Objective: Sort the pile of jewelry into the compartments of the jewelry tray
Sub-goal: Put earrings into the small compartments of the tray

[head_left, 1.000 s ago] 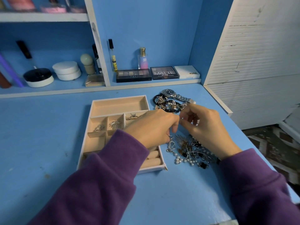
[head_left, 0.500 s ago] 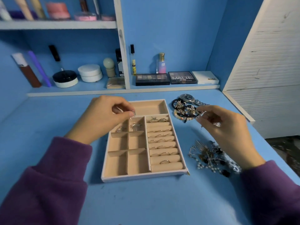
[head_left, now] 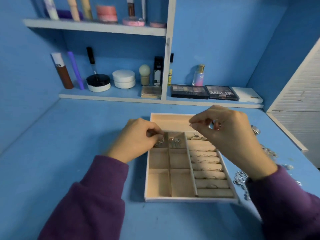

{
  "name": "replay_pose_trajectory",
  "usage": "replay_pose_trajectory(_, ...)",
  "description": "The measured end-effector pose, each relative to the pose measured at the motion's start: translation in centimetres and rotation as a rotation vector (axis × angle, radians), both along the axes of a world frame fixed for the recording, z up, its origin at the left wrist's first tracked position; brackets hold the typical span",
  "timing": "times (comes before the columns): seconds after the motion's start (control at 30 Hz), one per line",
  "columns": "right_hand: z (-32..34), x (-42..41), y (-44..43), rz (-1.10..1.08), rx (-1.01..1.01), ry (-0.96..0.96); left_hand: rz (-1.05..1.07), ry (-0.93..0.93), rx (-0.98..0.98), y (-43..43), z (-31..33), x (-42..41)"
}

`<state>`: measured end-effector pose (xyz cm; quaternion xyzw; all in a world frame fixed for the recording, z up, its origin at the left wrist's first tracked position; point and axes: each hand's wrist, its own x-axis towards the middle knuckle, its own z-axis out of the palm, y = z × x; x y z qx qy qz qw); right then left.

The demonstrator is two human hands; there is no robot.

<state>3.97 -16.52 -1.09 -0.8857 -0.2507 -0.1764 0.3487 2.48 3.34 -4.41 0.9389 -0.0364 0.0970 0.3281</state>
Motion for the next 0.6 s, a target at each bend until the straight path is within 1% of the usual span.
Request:
replay_pose_trajectory(0.2,0.9,0.5,2.5,0.053,-0.012,0.103,-0.044,0.026,0.112,0.3,0.1,-0.3)
replay_pose_trajectory(0.27,1.1,0.6,3.2,0.072,-0.034,0.147,-0.029,0.012,0.074,0.4,0.2,-0.4)
replay_pose_trajectory(0.37,0.8,0.9,4.3,0.088,-0.093,0.190,0.045,-0.057,-0.014,0.7,0.2,-0.4)
replay_pose_trajectory(0.47,0.1,1.2,5.5,0.121,-0.200,0.232,0.115,-0.133,-0.033,0.9,-0.1,-0.2)
replay_pose_trajectory(0.6,-0.8,1.4,6.7,0.176,-0.297,0.278,0.142,-0.162,-0.038,1.1,-0.2,-0.1)
